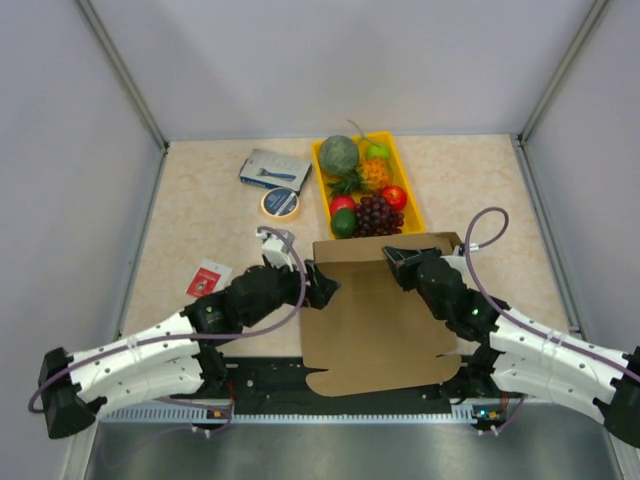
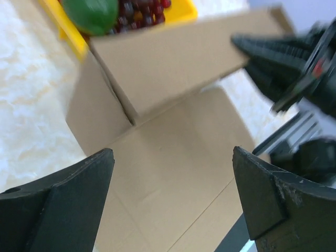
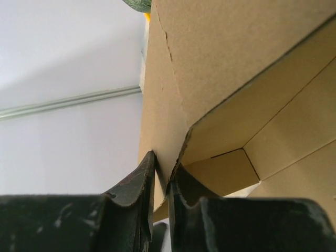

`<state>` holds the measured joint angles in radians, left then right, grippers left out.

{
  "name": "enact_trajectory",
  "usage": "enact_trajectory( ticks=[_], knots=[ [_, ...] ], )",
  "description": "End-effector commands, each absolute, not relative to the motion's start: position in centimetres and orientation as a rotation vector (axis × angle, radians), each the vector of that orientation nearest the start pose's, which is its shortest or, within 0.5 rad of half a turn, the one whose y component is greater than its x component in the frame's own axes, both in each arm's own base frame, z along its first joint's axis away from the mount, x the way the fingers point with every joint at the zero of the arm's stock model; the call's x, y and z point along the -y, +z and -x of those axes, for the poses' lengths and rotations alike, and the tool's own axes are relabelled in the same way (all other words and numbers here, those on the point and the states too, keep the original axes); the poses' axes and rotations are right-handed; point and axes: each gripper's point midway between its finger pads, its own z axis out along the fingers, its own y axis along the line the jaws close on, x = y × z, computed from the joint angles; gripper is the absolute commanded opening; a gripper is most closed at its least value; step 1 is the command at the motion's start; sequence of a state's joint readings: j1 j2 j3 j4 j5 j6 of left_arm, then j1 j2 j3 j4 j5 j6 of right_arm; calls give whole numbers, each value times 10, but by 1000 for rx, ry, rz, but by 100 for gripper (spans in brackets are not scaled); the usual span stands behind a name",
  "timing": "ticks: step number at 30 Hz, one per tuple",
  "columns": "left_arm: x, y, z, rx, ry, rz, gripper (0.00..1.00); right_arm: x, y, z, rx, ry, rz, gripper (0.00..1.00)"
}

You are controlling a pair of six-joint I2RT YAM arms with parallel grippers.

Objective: Fold the paper box

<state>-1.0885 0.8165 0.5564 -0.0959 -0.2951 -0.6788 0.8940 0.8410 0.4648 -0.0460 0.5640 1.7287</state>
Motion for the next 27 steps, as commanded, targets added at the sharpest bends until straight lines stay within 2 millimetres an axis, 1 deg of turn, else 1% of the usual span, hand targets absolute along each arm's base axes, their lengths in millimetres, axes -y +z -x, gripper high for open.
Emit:
enact_trajectory(
  ticks=[1,2,3,4,5,6,7,8,9,10,12,13,15,16,17,20,21,22,25,27],
  knots=[
    [246,234,-187,-1997,-1014,-51,99,-194,111,-220,-1988,860,-1092,13],
    [242,241,-195,-1982,-1018,-23,99,-194,111,-220,-1988,859,-1090,13],
    [228,245,-213,-1965,-995,52,97,-194,110,-220,-1990,863,-1090,14],
    [234,248,-209,-1979,-1085,14,95,-195,111,-220,-1990,863,-1080,15],
    [238,256,-217,-1941,-1141,11,95,-195,111,-220,-1992,864,-1080,16],
    [235,259,-226,-1932,-1182,40,94,-195,112,-220,-1990,866,-1075,18],
    [239,264,-229,-1917,-1222,23,94,-195,113,-220,-1990,867,-1067,19],
    [248,258,-227,-1953,-1271,-19,94,-196,114,-220,-1985,875,-1063,20],
    [251,265,-231,-1917,-1296,-44,95,-196,115,-221,-1982,875,-1060,20],
    [256,258,-233,-1939,-1309,-54,95,-196,116,-221,-1977,879,-1058,21],
    [260,253,-232,-1936,-1355,-65,94,-195,118,-222,-1971,879,-1056,21],
    [261,246,-232,-1951,-1357,-57,88,-195,118,-222,-1972,878,-1054,21],
    [259,237,-233,-1968,-1356,-23,82,-196,118,-222,-1971,882,-1054,21],
    [257,229,-231,-1973,-1353,-12,76,-195,118,-222,-1971,879,-1053,21],
    [255,224,-231,-1983,-1349,2,74,-196,117,-222,-1973,879,-1054,21],
    [252,213,-226,-2002,-1341,18,74,-196,117,-222,-1975,878,-1053,21],
    [251,211,-226,-2007,-1338,26,72,-196,118,-222,-1973,883,-1055,21],
    [250,204,-225,-2019,-1333,33,71,-196,117,-222,-1977,881,-1051,21],
    [247,192,-229,-2047,-1307,69,64,-197,118,-222,-1978,884,-1051,21],
    [242,188,-235,-2026,-1295,98,58,-197,117,-221,-1979,884,-1052,21]
  ],
)
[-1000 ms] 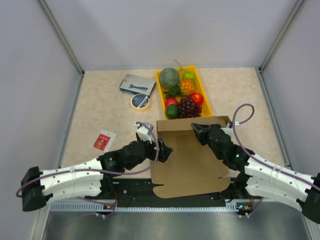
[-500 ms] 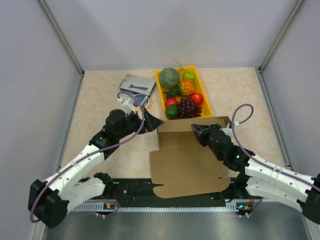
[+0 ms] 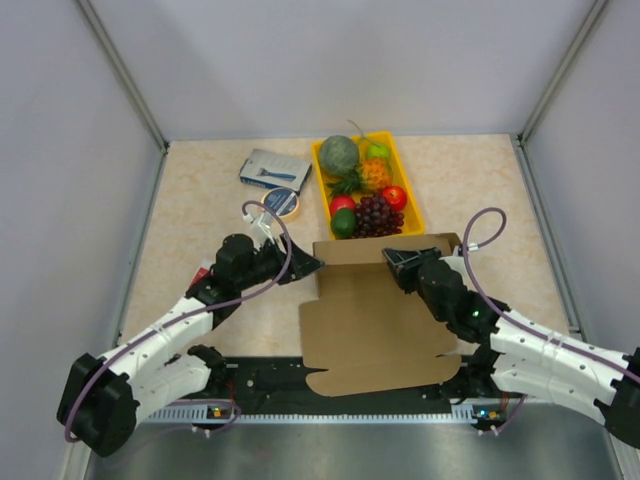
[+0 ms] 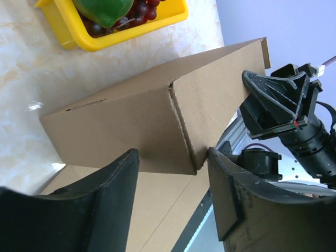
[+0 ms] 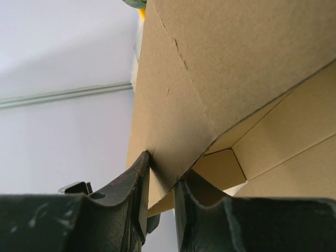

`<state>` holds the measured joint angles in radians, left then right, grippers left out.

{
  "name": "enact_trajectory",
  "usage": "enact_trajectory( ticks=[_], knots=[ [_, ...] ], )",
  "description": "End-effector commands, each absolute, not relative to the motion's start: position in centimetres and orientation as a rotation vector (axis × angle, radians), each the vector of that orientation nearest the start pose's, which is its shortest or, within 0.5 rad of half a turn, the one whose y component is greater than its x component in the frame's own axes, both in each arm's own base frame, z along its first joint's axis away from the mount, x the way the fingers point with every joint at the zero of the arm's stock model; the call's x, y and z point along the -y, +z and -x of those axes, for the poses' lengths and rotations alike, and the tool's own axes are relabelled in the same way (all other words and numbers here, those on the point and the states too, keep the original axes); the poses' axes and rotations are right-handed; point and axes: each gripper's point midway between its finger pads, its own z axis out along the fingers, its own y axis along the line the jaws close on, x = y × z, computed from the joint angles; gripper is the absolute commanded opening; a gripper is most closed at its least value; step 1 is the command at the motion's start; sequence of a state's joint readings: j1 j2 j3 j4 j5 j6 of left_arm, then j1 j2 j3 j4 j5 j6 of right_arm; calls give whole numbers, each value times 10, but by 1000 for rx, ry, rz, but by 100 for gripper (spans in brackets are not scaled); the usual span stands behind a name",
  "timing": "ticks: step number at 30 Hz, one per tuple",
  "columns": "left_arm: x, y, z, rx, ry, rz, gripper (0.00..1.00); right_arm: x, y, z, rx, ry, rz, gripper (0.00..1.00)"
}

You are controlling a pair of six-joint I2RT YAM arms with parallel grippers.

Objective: Fold the paper box

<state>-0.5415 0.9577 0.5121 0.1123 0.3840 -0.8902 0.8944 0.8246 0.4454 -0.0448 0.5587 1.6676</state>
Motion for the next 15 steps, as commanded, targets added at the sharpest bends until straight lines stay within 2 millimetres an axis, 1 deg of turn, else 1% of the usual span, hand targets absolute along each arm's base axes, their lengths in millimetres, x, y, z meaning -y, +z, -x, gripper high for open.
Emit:
enact_trajectory(
  ticks=[1,2,3,5,6,7,9,10,11,12,13,14,15],
  knots=[
    [240,184,-237,-2029,-1290,109,55,-197,115,-221,-1983,881,-1053,21],
    [238,181,-240,-2030,-1282,115,52,-197,116,-221,-1984,884,-1053,21],
    [237,178,-241,-2040,-1276,118,44,-197,115,-221,-1987,882,-1053,21],
    [234,167,-242,-2063,-1255,136,38,-199,115,-221,-1992,884,-1046,21],
    [232,156,-240,-2082,-1244,145,35,-200,114,-221,-1995,884,-1046,22],
    [231,151,-239,-2090,-1245,151,34,-200,113,-221,-1999,879,-1039,23],
    [234,150,-234,-2089,-1286,126,36,-200,114,-221,-1999,878,-1024,27],
    [236,154,-232,-2080,-1303,99,44,-200,115,-221,-2005,869,-990,30],
    [239,159,-228,-2080,-1321,50,50,-200,116,-221,-2007,868,-965,39],
    [239,162,-228,-2080,-1315,27,59,-200,122,-221,-1999,876,-940,44],
    [239,171,-228,-2101,-1295,14,71,-199,123,-220,-2011,849,-859,51],
    [237,175,-229,-2091,-1263,-32,76,-197,128,-220,-2009,837,-801,68],
    [234,178,-230,-2093,-1229,-38,80,-197,139,-219,-1992,848,-736,79]
  ],
)
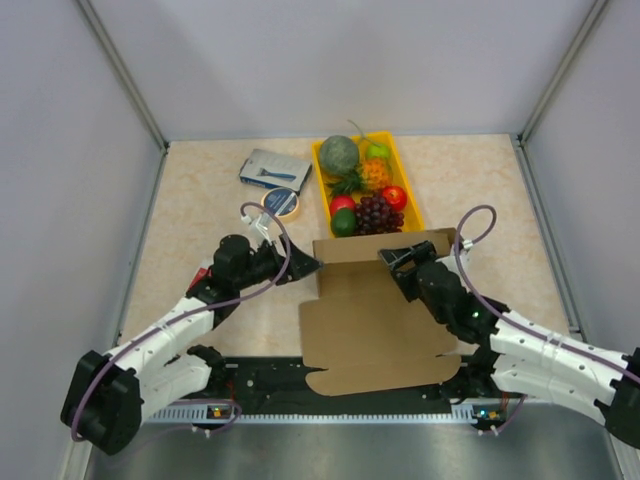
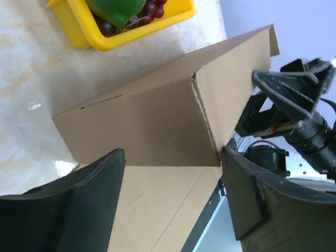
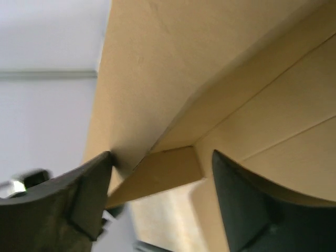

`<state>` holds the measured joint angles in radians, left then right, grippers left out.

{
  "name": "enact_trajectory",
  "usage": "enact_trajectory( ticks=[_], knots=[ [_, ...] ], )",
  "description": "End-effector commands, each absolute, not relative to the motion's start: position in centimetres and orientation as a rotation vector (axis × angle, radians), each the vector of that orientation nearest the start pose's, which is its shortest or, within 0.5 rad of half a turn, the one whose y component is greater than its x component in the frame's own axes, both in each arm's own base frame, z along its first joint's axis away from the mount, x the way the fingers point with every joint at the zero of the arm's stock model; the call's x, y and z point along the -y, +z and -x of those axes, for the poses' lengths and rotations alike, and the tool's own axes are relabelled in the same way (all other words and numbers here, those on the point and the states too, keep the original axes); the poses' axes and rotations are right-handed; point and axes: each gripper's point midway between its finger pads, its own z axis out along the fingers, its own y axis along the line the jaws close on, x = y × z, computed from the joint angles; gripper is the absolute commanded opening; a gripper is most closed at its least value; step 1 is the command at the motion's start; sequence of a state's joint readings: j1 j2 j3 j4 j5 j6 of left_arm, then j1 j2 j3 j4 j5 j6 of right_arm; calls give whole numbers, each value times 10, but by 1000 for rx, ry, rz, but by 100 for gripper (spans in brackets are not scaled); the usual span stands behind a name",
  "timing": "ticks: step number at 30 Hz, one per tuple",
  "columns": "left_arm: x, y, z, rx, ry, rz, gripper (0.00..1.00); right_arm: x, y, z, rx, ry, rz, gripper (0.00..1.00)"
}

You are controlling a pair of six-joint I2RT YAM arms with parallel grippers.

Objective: Fold the paper box

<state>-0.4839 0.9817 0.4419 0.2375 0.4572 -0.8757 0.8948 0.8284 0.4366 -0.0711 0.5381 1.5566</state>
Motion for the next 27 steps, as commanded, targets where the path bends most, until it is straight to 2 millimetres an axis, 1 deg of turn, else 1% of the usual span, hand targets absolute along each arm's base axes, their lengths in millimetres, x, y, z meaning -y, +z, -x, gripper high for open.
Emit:
enact_trajectory(
  ticks=[1,2,3,4,5,6,7,8,9,10,11,12,13,14,15,16,17,18,19,20,21,22,23,24,25,26,27],
  knots=[
    [231,187,-230,-2088,-1198,-47,83,-193,141,-218,-2006,788,-594,86],
    [228,190,-231,-2073,-1167,-82,87,-195,145,-214,-2024,789,-507,97],
    [226,193,-230,-2078,-1147,-98,88,-195,155,-213,-2010,788,-427,99],
    [225,192,-228,-2095,-1131,-111,88,-190,162,-208,-1999,742,-272,99],
    [225,201,-229,-2068,-1114,-164,88,-190,165,-202,-2008,745,-185,99],
    [224,203,-229,-2066,-1101,-186,88,-188,172,-198,-2004,732,-118,99],
    [223,205,-228,-2067,-1080,-204,88,-181,178,-191,-1988,695,1,99],
    [220,208,-228,-2062,-1050,-242,88,-183,179,-181,-1998,715,100,99],
    [219,212,-227,-2051,-1034,-260,88,-182,193,-176,-1976,721,161,99],
    [215,213,-230,-2050,-996,-260,88,-178,198,-172,-1967,699,223,99],
    [214,215,-229,-2041,-965,-293,88,-164,195,-165,-1999,651,234,99],
    [212,216,-228,-2061,-933,-305,87,-159,212,-164,-1972,649,222,99],
    [205,215,-234,-2061,-854,-281,86,-154,216,-163,-1966,627,244,99],
    [210,213,-228,-2062,-827,-330,86,-148,219,-161,-1977,602,247,99],
    [210,207,-226,-2068,-786,-336,86,-145,235,-163,-1956,594,230,99],
    [210,208,-223,-2047,-756,-339,86,-140,241,-164,-1961,580,191,99],
    [214,202,-219,-2027,-685,-354,85,-127,248,-172,-1955,510,103,99],
    [216,203,-214,-1992,-666,-354,85,-117,261,-172,-1961,480,60,99],
    [218,187,-212,-1982,-638,-345,84,-111,267,-174,-1960,460,10,99],
    [219,182,-209,-1962,-589,-318,83,-99,273,-178,-1945,395,-45,99],
    [220,174,-209,-1962,-562,-303,81,-94,284,-180,-1950,359,-60,99],
    [217,164,-212,-1966,-515,-281,78,-90,287,-182,-1952,322,-56,99],
    [221,163,-211,-1961,-494,-290,75,-83,292,-186,-1941,267,-75,99],
    [216,152,-220,-1976,-394,-260,75,-80,300,-188,-1934,243,-86,99],
    [218,150,-223,-1981,-367,-251,75,-79,298,-191,-1948,202,-78,99],
    [226,158,-226,-1967,-374,-230,74,-76,300,-194,-1943,170,-89,99],
    [226,158,-231,-1968,-348,-206,75,-71,304,-194,-1935,150,-111,99]
  ],
)
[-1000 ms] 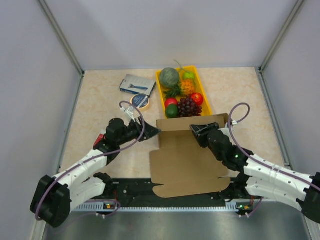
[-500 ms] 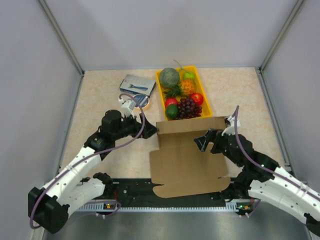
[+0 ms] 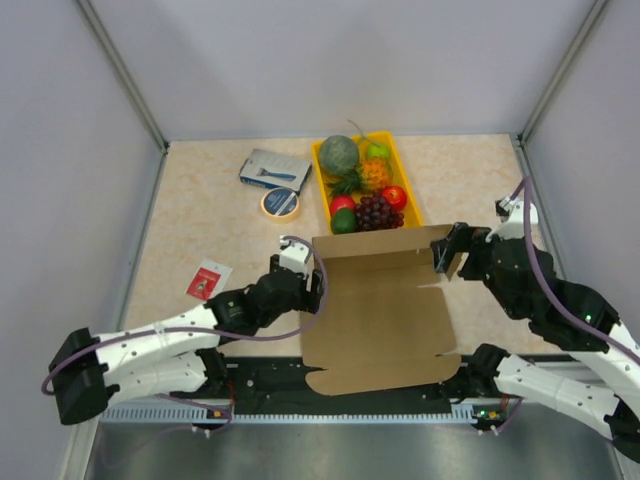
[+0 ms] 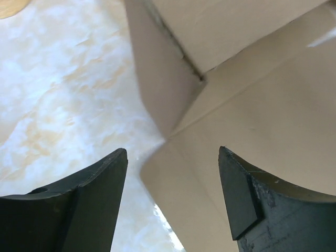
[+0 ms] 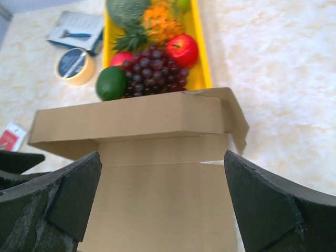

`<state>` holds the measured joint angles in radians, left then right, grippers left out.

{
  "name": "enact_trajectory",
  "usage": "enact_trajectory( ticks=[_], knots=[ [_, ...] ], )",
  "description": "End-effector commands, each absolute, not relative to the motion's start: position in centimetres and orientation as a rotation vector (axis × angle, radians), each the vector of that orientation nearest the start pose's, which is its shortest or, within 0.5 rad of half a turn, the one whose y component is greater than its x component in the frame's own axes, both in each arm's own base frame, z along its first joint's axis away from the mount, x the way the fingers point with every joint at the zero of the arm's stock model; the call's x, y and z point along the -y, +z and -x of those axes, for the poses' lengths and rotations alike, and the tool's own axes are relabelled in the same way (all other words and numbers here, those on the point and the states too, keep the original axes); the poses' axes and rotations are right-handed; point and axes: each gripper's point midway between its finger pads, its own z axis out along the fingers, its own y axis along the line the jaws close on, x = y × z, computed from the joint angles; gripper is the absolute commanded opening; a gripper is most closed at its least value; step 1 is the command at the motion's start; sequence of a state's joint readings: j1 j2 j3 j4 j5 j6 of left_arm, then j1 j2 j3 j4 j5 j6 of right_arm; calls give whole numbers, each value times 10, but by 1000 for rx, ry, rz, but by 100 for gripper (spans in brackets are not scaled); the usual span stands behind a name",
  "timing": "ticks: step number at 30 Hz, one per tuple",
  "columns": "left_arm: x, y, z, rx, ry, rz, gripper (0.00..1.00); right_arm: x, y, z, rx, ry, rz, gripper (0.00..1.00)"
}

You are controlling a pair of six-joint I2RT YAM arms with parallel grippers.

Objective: Fold the paper box

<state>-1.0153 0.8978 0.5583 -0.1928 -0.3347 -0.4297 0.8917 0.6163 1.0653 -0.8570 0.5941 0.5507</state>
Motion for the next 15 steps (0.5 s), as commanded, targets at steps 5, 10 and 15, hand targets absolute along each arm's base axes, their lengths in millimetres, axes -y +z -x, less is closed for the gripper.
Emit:
enact_trajectory(
  ticks=[5,10,15],
  knots=[
    [241,150,-241,-1935,-243,-148,64,-46,299,-200,-1903,102,-335,99],
    [240,147,-251,-1869,-176,-60,53,-40,288,-210,-1940,21,-347,99],
    [247,143,-254,-1839,-172,-48,43,-43,284,-218,-1947,70,-354,99]
  ],
)
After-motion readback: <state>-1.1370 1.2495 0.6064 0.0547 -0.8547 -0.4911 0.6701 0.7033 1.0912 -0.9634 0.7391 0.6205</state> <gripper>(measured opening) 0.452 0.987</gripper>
